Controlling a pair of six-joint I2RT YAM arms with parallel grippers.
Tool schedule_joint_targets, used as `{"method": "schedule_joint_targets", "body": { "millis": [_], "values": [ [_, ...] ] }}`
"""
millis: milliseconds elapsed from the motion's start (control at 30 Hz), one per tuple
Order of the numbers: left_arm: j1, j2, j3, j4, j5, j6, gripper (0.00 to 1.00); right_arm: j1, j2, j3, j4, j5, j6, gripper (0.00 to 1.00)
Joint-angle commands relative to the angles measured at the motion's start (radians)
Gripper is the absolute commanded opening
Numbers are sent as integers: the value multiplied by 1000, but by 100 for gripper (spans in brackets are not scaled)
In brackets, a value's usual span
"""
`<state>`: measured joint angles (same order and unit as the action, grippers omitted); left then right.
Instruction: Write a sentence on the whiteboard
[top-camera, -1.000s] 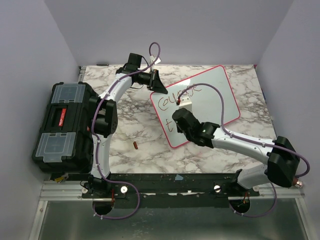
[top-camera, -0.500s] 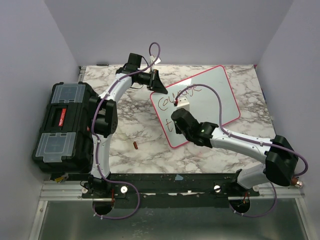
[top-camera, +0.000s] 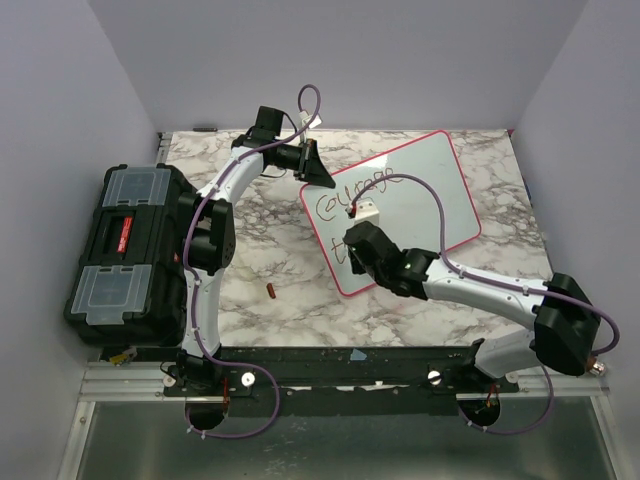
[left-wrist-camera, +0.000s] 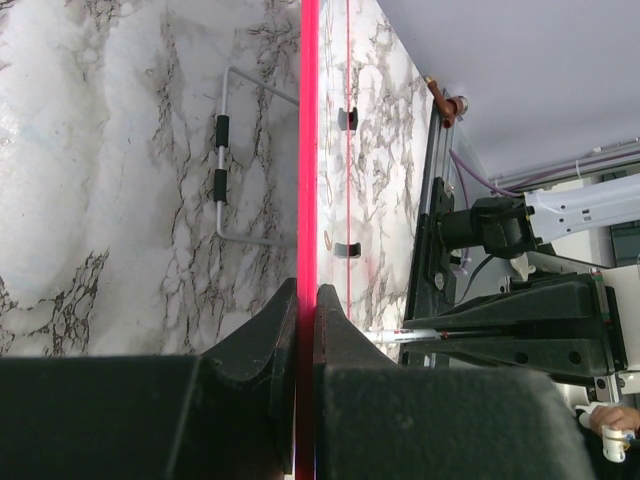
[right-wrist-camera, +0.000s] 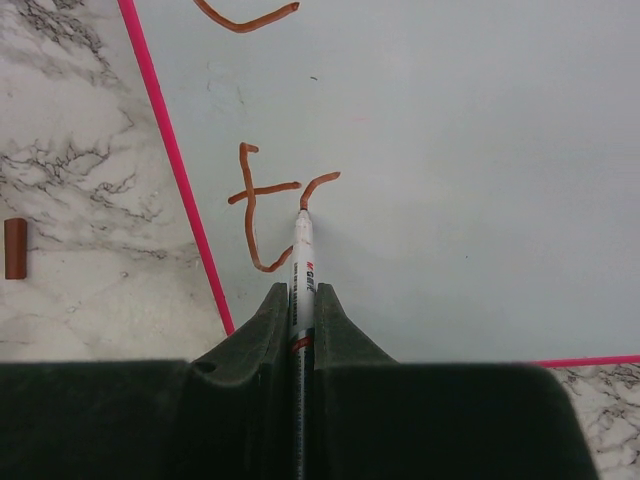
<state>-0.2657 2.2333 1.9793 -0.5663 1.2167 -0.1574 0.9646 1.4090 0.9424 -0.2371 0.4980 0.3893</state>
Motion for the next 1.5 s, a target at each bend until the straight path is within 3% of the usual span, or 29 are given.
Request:
{"method": "schedule_joint_targets", "body": {
  "millis": [0,800,1467],
  "values": [
    [4,-19,-4,58,-8,87,0,-4,-13,-46,-46,-32,25,1],
    [5,-18,-4,54,-10,90,0,-6,6,15,-91,152,-14,1],
    [5,-14,2,53,-12,89,0,-5,71,105,-39,99,-73,1]
  ]
}}
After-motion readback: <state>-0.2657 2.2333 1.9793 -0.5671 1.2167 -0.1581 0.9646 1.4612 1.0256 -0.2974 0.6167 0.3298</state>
